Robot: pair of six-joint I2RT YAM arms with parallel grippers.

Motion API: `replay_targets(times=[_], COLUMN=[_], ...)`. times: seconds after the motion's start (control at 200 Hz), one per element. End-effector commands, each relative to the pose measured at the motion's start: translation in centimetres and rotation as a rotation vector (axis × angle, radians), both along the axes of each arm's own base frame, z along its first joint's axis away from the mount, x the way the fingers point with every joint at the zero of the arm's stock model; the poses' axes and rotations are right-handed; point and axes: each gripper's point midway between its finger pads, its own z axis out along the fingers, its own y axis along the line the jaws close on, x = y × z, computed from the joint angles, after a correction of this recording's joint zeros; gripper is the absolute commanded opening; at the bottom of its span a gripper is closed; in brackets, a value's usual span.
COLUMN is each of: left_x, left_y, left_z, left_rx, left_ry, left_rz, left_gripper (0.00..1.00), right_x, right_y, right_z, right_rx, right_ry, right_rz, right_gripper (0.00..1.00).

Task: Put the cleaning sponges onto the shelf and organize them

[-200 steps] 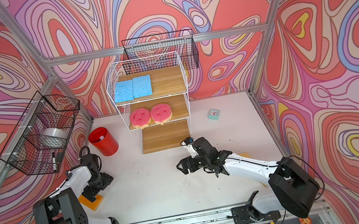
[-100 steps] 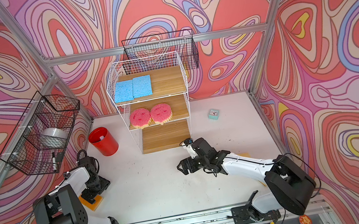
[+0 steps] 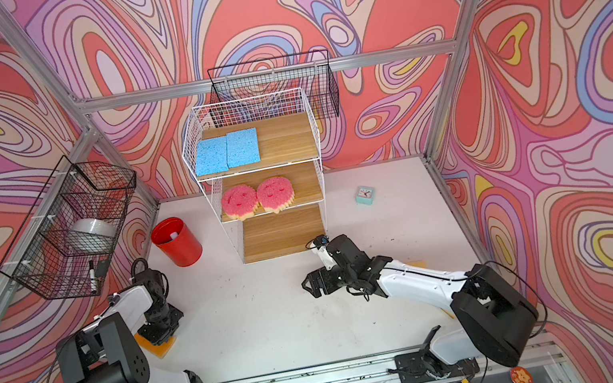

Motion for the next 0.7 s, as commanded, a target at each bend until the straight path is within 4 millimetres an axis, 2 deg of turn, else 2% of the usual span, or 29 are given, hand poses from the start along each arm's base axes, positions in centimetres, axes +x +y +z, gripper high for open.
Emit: replay_targets(times=[0.0, 0.18, 0.431, 0.696], left_x=[1.7, 3.6, 3.9, 4.6], left_y=[-2.0, -3.7, -6.9, -12.6], left_z=[0.0, 2.1, 3.4, 6.4], left_rx=[-0.086, -0.107, -0.112, -0.130], left_ry=[-0.086, -0.163, -0.179, -0.322], left_rz=[-0.039, -0.098, -0.225, -0.400], left_gripper=[0.08, 0.03, 0.00, 0.00], right_x=[0.5, 0.4, 0.4, -0.7], right_y=[-0.1, -0.3, -0.7, -1.5], right_z=[0.5, 0.9, 1.8, 3.1], right_rx=[-0.006, -0.001, -0.008, 0.056], right_ry=[-0.019, -0.027, -0.042, 0.001], right_rz=[-0.008, -0.010, -0.025, -0.043], right_gripper=[0.98, 0.98, 0.98, 0.97])
